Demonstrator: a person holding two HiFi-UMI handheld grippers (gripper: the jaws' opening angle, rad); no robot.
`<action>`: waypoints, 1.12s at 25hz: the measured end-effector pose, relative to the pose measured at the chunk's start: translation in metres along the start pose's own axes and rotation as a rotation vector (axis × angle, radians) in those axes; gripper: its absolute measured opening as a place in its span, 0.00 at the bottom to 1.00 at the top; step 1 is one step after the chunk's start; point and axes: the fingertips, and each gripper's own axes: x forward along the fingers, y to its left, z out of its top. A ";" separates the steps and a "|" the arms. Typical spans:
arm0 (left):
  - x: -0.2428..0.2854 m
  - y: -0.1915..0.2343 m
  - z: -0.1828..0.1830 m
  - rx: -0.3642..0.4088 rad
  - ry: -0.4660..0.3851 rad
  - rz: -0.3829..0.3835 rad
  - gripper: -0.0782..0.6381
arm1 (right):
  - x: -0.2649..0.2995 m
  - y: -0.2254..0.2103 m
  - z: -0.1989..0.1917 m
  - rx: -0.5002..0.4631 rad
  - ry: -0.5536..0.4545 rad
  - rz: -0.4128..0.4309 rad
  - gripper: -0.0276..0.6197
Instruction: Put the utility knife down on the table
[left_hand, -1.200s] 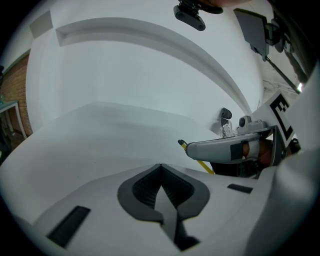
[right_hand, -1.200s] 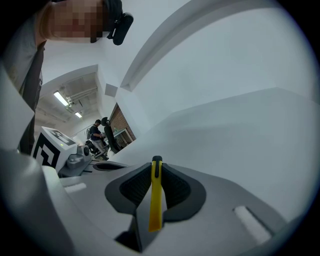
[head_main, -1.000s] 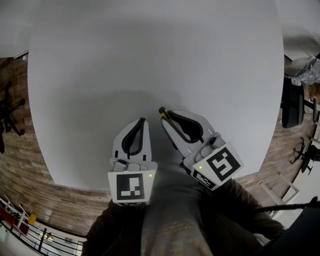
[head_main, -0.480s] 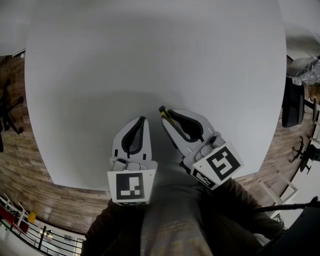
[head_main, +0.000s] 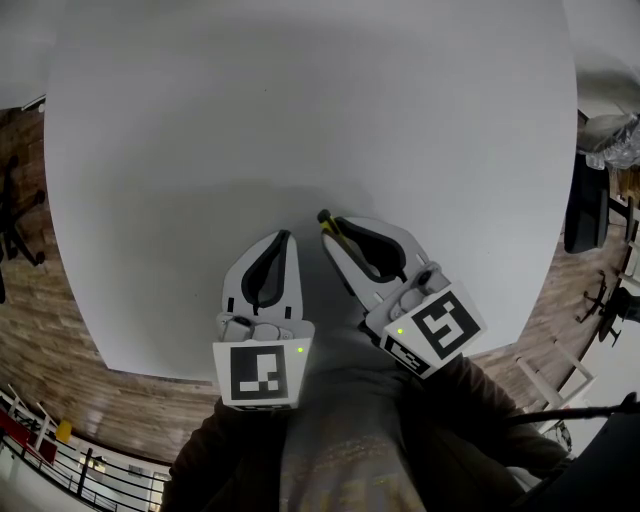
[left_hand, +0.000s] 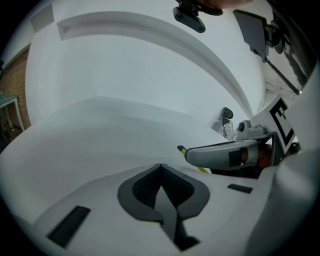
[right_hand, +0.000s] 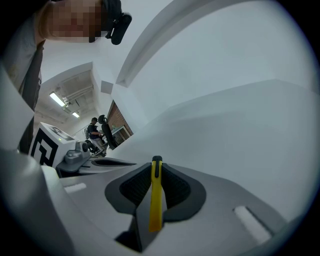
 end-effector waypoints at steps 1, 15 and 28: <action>0.000 0.000 0.000 0.001 0.000 0.000 0.11 | 0.000 0.000 -0.001 0.001 0.001 0.000 0.14; 0.001 0.001 -0.003 -0.008 0.002 0.004 0.11 | 0.002 -0.002 -0.008 0.008 0.015 -0.002 0.14; 0.003 0.001 -0.002 -0.003 0.005 0.003 0.11 | 0.003 -0.001 -0.008 -0.002 0.024 0.001 0.14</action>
